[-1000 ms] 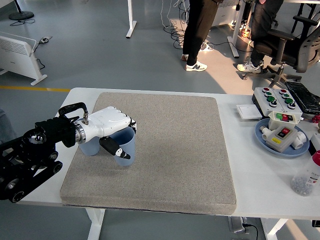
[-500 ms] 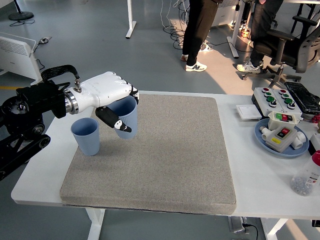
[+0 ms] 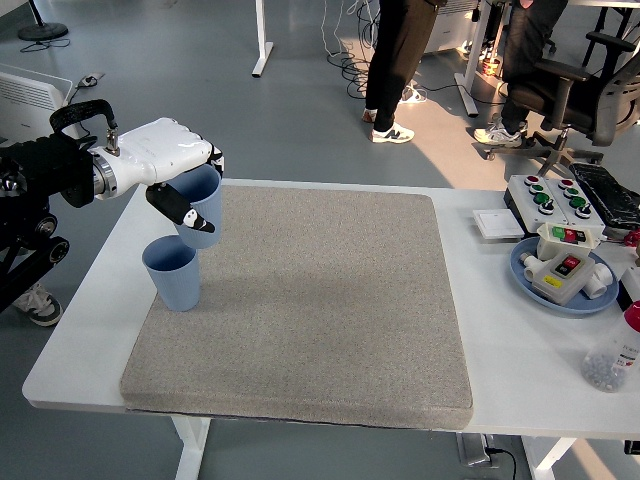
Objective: Push cup pick cup insert cup
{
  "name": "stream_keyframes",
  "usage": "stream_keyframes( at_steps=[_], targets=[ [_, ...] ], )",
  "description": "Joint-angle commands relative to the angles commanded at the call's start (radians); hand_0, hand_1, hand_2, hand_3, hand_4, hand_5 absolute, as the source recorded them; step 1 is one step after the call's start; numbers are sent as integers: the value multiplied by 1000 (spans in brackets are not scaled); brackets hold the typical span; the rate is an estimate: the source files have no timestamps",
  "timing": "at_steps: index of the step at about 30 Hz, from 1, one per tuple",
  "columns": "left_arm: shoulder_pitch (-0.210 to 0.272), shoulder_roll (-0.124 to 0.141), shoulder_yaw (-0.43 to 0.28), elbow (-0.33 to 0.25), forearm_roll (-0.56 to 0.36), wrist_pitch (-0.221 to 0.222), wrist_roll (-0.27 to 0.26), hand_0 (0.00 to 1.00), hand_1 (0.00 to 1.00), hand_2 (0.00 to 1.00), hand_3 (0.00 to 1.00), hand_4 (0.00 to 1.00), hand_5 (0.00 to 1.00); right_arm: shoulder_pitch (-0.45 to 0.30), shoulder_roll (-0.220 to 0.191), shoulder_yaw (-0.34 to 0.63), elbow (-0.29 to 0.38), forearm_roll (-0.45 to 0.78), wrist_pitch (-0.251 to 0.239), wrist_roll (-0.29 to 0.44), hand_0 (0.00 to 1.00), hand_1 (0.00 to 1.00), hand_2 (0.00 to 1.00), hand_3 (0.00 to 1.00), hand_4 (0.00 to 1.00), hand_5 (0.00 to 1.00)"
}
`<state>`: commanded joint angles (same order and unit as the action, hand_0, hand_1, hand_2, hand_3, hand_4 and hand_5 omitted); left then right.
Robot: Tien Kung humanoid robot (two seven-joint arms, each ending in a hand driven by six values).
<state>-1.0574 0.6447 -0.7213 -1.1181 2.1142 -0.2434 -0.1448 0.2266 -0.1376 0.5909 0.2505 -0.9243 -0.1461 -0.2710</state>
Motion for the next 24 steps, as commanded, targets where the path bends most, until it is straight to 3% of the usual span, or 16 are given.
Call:
stream_keyframes(
  at_steps=[10,24],
  targets=[
    [2,12,0,48,9,-20,6,238,483,605,450,986,457,-5,2,3,0,-4,1,-2,523,544,623,566,118,451],
    [5,6,20,109,-5,-23,8,240,486,606,452,985,463,-4,2,-2,1,2,0,-2,523,544,623,565,118,455]
  ],
)
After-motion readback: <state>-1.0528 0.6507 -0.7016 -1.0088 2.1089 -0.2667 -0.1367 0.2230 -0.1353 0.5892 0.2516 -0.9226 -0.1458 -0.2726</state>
